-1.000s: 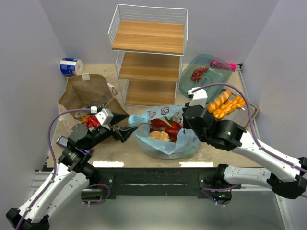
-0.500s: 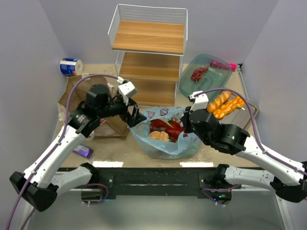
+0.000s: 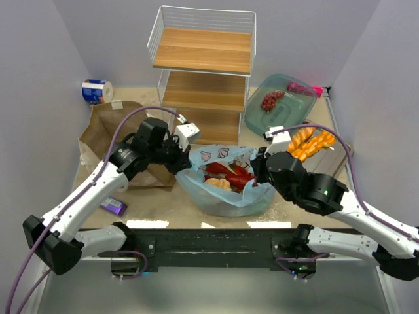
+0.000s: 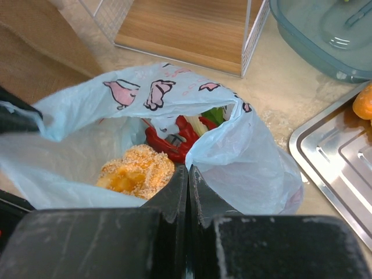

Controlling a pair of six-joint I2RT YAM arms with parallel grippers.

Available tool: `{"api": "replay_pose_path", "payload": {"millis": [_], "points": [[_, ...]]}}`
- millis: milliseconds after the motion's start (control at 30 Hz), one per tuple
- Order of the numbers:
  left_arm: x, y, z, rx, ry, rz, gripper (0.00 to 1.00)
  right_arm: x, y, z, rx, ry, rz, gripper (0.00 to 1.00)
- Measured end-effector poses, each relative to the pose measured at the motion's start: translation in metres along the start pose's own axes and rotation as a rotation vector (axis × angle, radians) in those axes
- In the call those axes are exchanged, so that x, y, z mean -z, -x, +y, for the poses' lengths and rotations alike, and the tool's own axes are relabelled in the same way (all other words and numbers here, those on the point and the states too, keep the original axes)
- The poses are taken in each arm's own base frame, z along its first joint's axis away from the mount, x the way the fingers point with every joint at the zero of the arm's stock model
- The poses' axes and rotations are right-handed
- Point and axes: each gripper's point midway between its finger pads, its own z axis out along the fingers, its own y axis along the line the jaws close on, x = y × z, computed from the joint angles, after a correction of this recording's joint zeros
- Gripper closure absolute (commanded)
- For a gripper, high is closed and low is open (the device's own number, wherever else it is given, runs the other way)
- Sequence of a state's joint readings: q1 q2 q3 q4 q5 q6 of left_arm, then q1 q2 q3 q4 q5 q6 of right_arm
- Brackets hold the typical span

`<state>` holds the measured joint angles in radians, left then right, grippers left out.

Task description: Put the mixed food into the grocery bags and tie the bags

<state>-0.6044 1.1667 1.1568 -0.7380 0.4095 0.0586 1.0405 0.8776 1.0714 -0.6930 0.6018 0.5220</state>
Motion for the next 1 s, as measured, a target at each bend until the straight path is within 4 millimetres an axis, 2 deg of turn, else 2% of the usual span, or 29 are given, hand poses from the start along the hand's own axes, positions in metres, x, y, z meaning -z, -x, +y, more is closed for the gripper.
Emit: {"api": "replay_pose_path", "payload": {"millis": [67, 133, 200, 300, 400, 467, 533, 600, 667, 767, 833, 900, 967, 1000], "points": [[0.005, 0.007, 0.008, -0.008, 0.056, -0.036, 1.00, 0.000, 0.001, -0.001, 0.024, -0.007, 0.004, 1.00], [0.020, 0.027, 0.011, -0.015, 0.114, -0.145, 1.00, 0.002, 0.013, 0.000, 0.055, -0.017, 0.001, 1.00], [0.049, 0.054, 0.009, -0.026, 0.172, -0.317, 1.00, 0.010, 0.044, 0.006, 0.059, -0.012, -0.051, 1.00], [0.115, 0.093, -0.003, -0.018, 0.244, -0.655, 1.00, 0.035, 0.098, 0.012, 0.018, 0.036, -0.189, 1.00], [0.168, 0.103, -0.017, 0.010, 0.251, -0.958, 1.00, 0.062, 0.127, 0.001, -0.027, 0.067, -0.310, 1.00], [0.182, 0.103, -0.021, 0.036, 0.237, -1.070, 1.00, 0.070, 0.131, -0.007, -0.047, 0.066, -0.352, 1.00], [0.169, 0.098, -0.016, 0.060, 0.222, -1.084, 1.00, 0.068, 0.127, -0.011, -0.044, 0.049, -0.359, 1.00], [0.140, 0.084, -0.006, 0.090, 0.221, -1.028, 1.00, 0.054, 0.115, -0.010, -0.020, 0.020, -0.332, 1.00], [0.104, 0.060, 0.006, 0.124, 0.231, -0.935, 1.00, 0.029, 0.090, -0.006, 0.041, -0.017, -0.261, 1.00], [0.068, 0.029, 0.020, 0.155, 0.253, -0.832, 1.00, -0.007, 0.051, -0.003, 0.145, -0.087, -0.149, 1.00], [0.061, 0.022, 0.024, 0.156, 0.263, -0.811, 1.00, -0.025, 0.036, 0.000, 0.202, -0.118, -0.094, 1.00], [0.066, 0.028, 0.023, 0.139, 0.264, -0.841, 1.00, -0.035, 0.030, 0.003, 0.250, -0.139, -0.058, 1.00], [0.075, 0.039, 0.021, 0.120, 0.262, -0.883, 1.00, -0.035, 0.039, 0.006, 0.278, -0.149, -0.057, 1.00], [0.082, 0.047, 0.019, 0.109, 0.259, -0.915, 1.00, -0.030, 0.056, 0.010, 0.273, -0.144, -0.087, 1.00]]}}
